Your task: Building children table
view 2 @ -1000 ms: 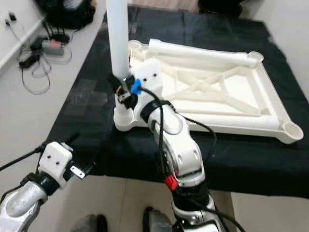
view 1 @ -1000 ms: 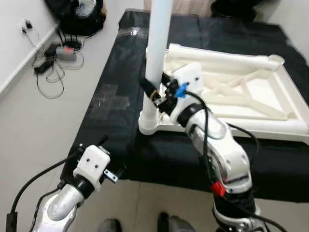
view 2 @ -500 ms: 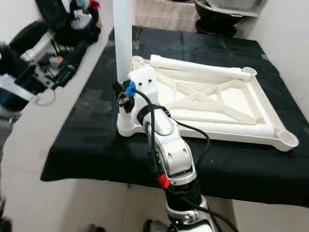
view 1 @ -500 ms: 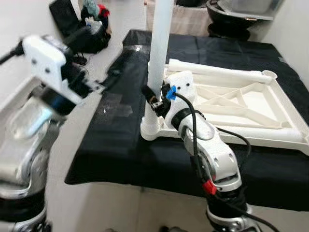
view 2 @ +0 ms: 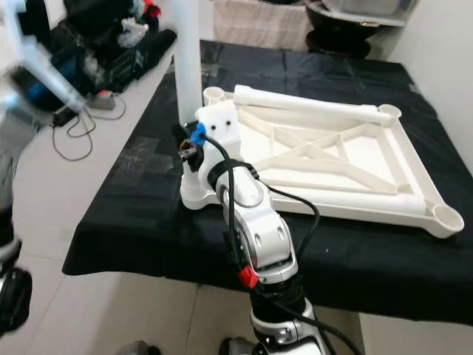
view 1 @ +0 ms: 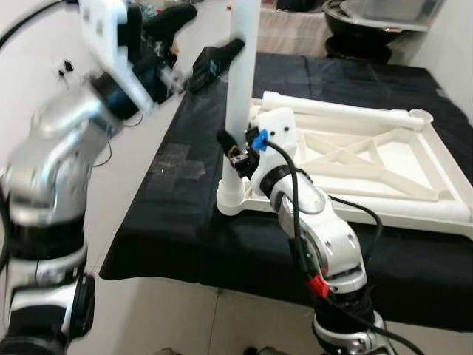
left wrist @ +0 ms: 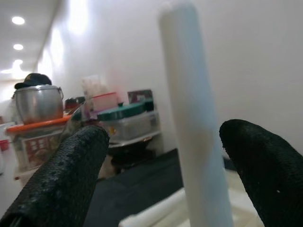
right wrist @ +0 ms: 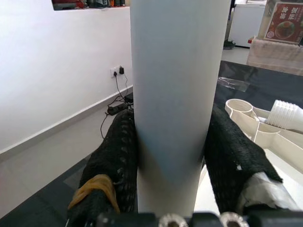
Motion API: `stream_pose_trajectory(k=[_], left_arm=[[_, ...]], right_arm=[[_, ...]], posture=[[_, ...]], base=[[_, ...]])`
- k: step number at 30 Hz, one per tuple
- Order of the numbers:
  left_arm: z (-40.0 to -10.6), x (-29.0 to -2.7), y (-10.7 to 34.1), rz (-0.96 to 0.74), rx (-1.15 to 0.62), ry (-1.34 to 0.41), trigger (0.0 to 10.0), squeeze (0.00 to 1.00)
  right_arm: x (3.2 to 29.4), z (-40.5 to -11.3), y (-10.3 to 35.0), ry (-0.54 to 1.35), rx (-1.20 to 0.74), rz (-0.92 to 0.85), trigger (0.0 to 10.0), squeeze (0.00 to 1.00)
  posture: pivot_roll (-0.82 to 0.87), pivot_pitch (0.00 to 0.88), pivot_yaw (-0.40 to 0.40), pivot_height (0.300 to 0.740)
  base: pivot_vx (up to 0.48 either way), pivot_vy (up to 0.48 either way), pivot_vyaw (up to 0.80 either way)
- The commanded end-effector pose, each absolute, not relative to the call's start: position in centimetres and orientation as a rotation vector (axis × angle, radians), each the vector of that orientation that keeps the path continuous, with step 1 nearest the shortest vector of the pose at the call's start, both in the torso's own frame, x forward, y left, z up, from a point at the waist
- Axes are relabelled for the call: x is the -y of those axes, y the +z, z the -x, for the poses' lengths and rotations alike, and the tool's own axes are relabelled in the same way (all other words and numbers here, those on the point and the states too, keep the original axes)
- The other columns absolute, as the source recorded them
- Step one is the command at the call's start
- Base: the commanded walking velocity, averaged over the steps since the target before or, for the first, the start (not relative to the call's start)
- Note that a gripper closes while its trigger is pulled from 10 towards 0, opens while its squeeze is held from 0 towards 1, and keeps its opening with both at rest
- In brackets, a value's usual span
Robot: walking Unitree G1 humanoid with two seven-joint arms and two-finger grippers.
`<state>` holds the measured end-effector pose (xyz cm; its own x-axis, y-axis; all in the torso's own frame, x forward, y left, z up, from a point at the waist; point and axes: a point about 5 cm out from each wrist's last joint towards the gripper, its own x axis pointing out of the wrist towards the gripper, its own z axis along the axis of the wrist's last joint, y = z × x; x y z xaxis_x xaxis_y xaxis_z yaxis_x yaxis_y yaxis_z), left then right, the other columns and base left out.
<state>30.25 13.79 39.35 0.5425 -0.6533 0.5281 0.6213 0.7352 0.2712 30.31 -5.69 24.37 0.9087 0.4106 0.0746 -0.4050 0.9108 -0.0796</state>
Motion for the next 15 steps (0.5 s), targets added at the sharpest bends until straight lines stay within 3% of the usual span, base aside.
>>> stream_pose_trajectory(k=[1, 15], left_arm=[[-30.9, -13.4, 39.4, 0.007, 0.616, -0.778, 10.0, 0.00], [-33.6, -11.7, 39.3, 0.159, 0.451, -0.862, 10.0, 0.00]], right_arm=[[6.5, -30.6, 23.3, 0.364, 0.028, 0.072, 10.0, 0.00], [6.6, -30.4, 23.6, 0.353, 0.033, 0.048, 10.0, 0.00]], posture=[[0.00, 0.106, -0.054, 0.740], [-0.01, 0.112, -0.042, 0.740]], base=[[0.000, 0.000, 0.00], [0.000, 0.000, 0.00]])
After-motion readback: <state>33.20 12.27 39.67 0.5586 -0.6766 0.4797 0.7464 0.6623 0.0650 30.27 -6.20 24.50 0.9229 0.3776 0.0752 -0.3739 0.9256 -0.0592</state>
